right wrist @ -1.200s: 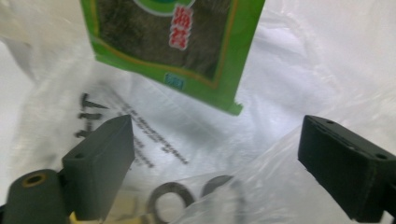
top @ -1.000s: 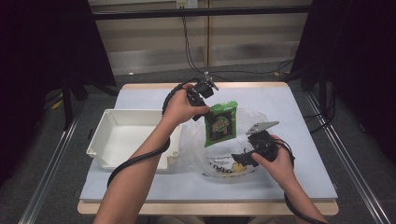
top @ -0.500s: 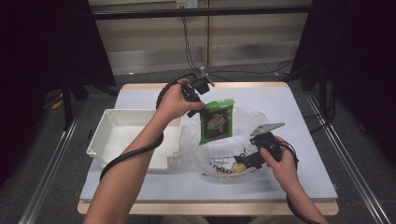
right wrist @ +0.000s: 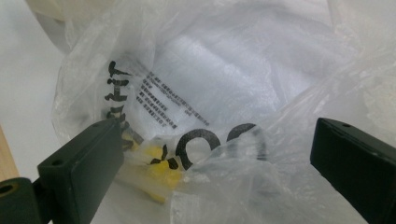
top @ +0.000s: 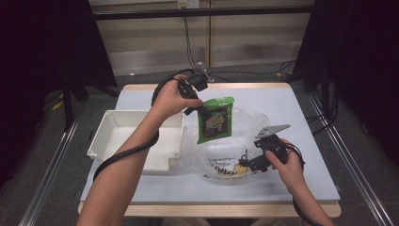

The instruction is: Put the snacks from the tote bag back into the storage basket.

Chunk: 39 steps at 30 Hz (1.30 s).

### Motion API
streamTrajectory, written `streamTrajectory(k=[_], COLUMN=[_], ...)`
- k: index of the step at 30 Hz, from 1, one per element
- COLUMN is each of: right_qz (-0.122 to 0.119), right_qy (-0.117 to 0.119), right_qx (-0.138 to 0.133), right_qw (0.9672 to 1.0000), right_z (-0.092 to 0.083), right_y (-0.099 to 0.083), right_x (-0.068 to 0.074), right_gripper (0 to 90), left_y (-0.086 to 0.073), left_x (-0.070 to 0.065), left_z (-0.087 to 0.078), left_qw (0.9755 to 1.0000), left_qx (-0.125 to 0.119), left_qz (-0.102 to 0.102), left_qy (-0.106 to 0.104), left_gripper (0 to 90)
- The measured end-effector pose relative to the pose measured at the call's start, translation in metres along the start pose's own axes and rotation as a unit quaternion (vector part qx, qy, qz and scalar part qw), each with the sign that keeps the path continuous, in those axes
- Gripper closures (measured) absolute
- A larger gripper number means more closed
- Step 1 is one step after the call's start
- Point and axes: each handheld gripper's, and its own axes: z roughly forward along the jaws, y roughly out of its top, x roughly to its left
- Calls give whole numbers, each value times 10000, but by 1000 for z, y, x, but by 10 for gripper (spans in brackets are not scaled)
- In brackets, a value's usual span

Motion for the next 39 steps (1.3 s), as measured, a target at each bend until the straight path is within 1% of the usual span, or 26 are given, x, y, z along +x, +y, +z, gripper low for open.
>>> streamTrajectory(k=[3, 5, 7, 8, 9, 11, 12, 13, 14, 16, 17, 20, 23, 24, 25, 26, 27, 29, 30, 31, 33, 34, 36, 37, 38, 39], right_qz=[65, 38, 5, -19, -5, -32, -22, -16, -38, -22, -36, -14, -6, 1, 6, 9, -2, 15, 25, 19, -1, 4, 27, 24, 24, 19], right_qy=[16, 51, 34, 57, 44, 66, 49, 105, 115, 105, 124, 150, 152, 175, 154, 147, 133, 198, 201, 177, 184, 167, 209, 222, 207, 195], right_qx=[-18, -22, -3, -18, 10, 6, -3, -39, -60, -91, -102, -126, -116, -121, -120, -118, -93, -125, -112, -98, -116, -101, -119, -132, -128, -124], right_qw=[10000, 10000, 10000, 10000, 10000, 10000, 10000, 9999, 9999, 9999, 9999, 9998, 9998, 9998, 9998, 9998, 9999, 9997, 9997, 9998, 9998, 9998, 9997, 9997, 9997, 9997], right_z=[1, 3, 3, 4, 3, 3, 3, 2, 2, 0, 0, -1, -2, -1, -1, 0, 0, 1, 1, 1, 1, 1, 1, 1, 1, 1], right_y=[-1, -1, 0, 0, 0, 0, 0, 0, 0, 1, 1, 1, 1, 1, 1, 1, 1, 0, 0, 0, 0, 0, 0, 0, 0, 0], right_x=[-1, -1, 0, 0, 1, 1, 2, 1, 1, 1, 1, 1, 0, 0, 0, 0, 0, -1, -1, -1, -2, -2, -3, -3, -3, -3], right_gripper=[25, 25, 25, 26, 25, 25, 26, 25, 25, 25, 25, 25, 25, 25, 25, 25, 25, 25, 25, 25, 25, 25, 25, 25, 25, 25], left_y=[-3, -5, -8, -10, -11, -14, -15, -17, -18, -22, -23, -28, -31, -32, -34, -34, -35, -37, -38, -40, -42, -43, -45, -46, -47, -48], left_x=[0, 1, 0, 0, 2, 4, 4, 6, 7, 8, 11, 13, 17, 17, 18, 19, 22, 23, 25, 24, 27, 29, 29, 32, 31, 31], left_z=[-9, -15, -22, -24, -27, -33, -34, -36, -39, -43, -47, -56, -65, -66, -67, -69, -72, -73, -75, -75, -78, -79, -80, -82, -81, -82], left_qw=[10000, 10000, 10000, 9998, 9999, 10000, 10000, 9999, 9999, 10000, 9998, 9999, 9998, 9998, 9996, 9997, 9997, 9997, 9995, 9995, 9995, 9996, 9994, 9993, 9994, 9993], left_qx=[27, 33, -74, -172, -87, 15, -8, 7, 50, -32, 68, -50, -12, -78, -176, -136, -35, -144, -59, -140, -139, -51, -111, 1, -98, -127], left_qz=[-52, 64, -6, -115, 55, 72, 2, 93, 81, -63, 110, -51, 89, -8, -7, -69, 148, 11, 137, -30, -23, 64, -79, 124, -28, -78], left_qy=[-40, -31, -21, -45, -27, -3, 21, 53, 52, 71, 142, 125, 202, 189, 215, 181, 203, 210, 271, 288, 288, 281, 320, 356, 335, 357], left_gripper=[743, 743, 743, 743, 743, 743, 744, 743, 744, 743, 744, 743, 743, 743, 743, 743, 743, 743, 743, 743, 743, 743, 743, 743, 743, 743])
